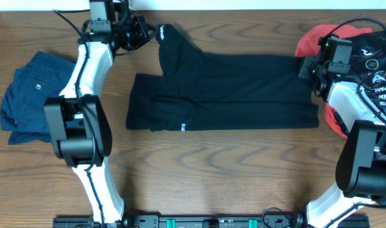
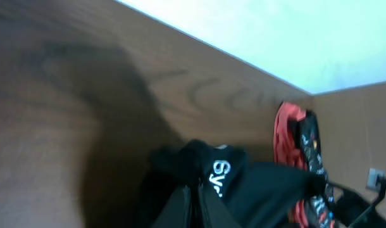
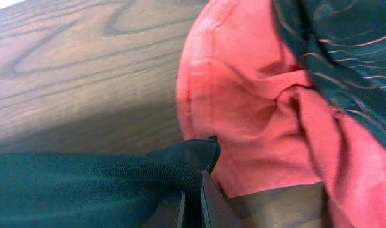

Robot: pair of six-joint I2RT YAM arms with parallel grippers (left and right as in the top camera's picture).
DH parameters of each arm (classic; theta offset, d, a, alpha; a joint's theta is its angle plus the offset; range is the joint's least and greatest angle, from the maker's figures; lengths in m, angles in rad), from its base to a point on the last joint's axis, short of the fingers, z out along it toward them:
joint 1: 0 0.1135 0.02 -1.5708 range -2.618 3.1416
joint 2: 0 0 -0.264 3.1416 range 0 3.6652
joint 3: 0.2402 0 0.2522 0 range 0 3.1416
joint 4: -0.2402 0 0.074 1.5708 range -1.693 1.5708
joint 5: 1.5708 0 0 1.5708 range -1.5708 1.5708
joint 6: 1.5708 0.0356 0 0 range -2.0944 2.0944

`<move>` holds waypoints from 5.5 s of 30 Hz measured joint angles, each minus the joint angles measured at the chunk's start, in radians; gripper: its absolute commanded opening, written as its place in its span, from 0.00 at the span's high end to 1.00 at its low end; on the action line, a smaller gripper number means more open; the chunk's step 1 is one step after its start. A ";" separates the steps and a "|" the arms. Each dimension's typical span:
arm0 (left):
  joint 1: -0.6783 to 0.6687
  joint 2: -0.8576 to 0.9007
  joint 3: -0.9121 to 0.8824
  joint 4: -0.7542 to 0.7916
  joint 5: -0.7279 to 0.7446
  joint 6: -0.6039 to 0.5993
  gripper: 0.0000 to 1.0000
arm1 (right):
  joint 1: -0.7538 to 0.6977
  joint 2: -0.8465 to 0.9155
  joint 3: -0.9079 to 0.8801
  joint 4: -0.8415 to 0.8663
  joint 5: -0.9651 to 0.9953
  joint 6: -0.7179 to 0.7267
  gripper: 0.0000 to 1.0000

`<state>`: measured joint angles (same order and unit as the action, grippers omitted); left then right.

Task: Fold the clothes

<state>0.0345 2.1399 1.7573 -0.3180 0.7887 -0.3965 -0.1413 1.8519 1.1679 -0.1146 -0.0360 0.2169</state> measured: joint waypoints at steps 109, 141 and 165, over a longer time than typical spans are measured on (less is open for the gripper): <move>0.077 -0.274 -0.008 -1.158 -0.142 0.685 0.94 | 0.040 0.053 0.010 0.040 -0.109 -0.116 0.50; 0.077 -0.274 -0.008 -1.148 -0.142 0.685 0.94 | 0.133 0.310 0.009 0.428 -0.106 -0.131 0.49; 0.077 -0.274 -0.009 -1.069 -0.142 0.678 0.94 | 0.135 0.209 0.014 0.275 0.116 -0.090 0.99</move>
<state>0.1112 1.8664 1.7485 -1.3872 0.6472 0.2810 -0.0059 2.0605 1.1824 0.1600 0.0803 0.1268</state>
